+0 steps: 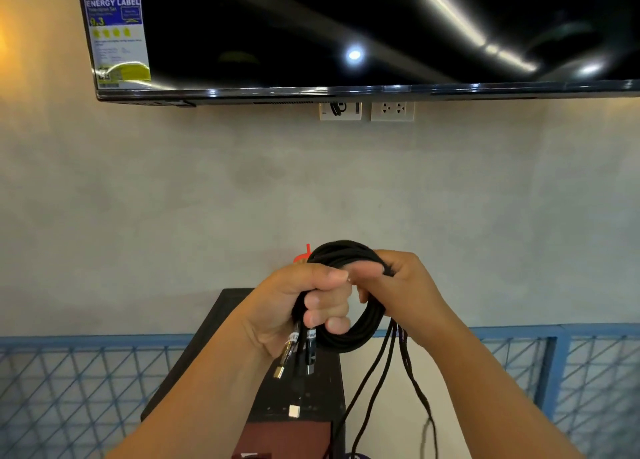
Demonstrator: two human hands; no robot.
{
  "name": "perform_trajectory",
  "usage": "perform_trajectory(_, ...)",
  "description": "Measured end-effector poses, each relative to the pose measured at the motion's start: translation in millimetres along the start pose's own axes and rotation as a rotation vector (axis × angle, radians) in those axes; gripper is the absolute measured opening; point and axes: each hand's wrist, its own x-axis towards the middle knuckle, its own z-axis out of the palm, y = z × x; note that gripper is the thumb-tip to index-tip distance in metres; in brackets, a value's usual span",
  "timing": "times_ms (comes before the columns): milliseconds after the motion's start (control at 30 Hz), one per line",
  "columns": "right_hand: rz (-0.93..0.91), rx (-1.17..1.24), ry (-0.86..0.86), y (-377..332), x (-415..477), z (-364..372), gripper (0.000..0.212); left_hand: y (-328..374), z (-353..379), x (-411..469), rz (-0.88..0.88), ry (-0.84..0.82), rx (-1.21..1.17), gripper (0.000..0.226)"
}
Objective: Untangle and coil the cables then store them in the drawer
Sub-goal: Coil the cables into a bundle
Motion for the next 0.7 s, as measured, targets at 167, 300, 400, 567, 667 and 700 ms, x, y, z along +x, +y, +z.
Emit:
perform_trajectory(167, -0.033, 0.232, -0.047, 13.9, -3.9, -1.6, 0.07, -4.3, -2.6, 1.4, 0.085, -0.007, -0.139, 0.038)
perform_trajectory(300, -0.026, 0.202, -0.032, 19.3, -9.3, -1.1, 0.083, -9.7, -6.0, 0.9, 0.108, -0.076, -0.24, 0.043)
perform_trajectory(400, 0.013, 0.205, 0.024, 18.9, -13.0, 4.4, 0.055, -8.5, -4.2, 0.6, 0.128, -0.109, -0.249, 0.047)
perform_trajectory(567, 0.187, 0.434, 0.102, 27.8, -21.6, 33.9, 0.045, -8.0, -2.3, 2.1, 0.204, -0.064, -0.174, 0.053)
perform_trajectory(667, 0.295, 0.37, 0.084, 36.6, -31.1, 50.1, 0.044, -12.7, -0.5, 5.0, 0.243, 0.056, -0.205, 0.065)
perform_trajectory(700, 0.35, 0.371, 0.076, 38.6, -32.9, 54.1, 0.042, -14.2, 3.0, 6.1, 0.27, 0.147, -0.175, 0.068)
